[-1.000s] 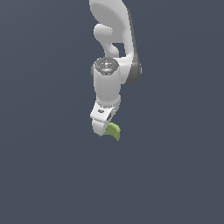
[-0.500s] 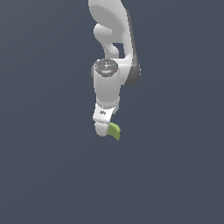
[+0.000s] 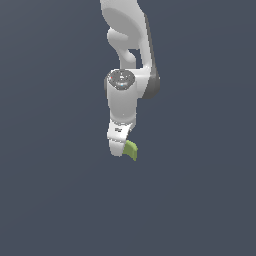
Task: Pick up the object and move it to a goal position.
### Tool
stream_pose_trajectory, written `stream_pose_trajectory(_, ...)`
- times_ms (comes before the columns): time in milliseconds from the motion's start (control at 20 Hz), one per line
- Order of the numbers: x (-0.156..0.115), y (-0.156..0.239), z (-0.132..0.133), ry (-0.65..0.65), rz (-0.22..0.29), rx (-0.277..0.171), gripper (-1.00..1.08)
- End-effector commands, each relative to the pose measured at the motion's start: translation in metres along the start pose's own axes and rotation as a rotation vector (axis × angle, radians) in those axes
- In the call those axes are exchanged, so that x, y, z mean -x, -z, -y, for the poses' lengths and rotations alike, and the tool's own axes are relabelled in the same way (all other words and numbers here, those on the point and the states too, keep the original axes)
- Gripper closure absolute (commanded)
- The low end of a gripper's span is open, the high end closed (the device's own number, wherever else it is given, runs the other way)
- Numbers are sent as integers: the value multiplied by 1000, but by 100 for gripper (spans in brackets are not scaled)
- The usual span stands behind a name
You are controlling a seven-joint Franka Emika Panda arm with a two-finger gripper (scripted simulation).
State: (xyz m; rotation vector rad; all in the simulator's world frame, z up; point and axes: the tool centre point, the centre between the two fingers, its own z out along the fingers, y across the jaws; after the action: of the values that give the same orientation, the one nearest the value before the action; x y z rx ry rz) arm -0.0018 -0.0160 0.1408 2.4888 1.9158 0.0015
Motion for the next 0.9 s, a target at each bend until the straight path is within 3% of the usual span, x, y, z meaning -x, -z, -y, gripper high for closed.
stream_pose_trajectory(0, 0, -9, 1, 1, 0, -1, -92)
stream_pose_trajectory(550, 0, -45, 0, 5, 0, -1, -92)
stream_pose_trajectory(600, 0, -45, 0, 5, 0, -1, 108)
stream_pose_trajectory(850, 0, -45, 0, 5, 0, -1, 108)
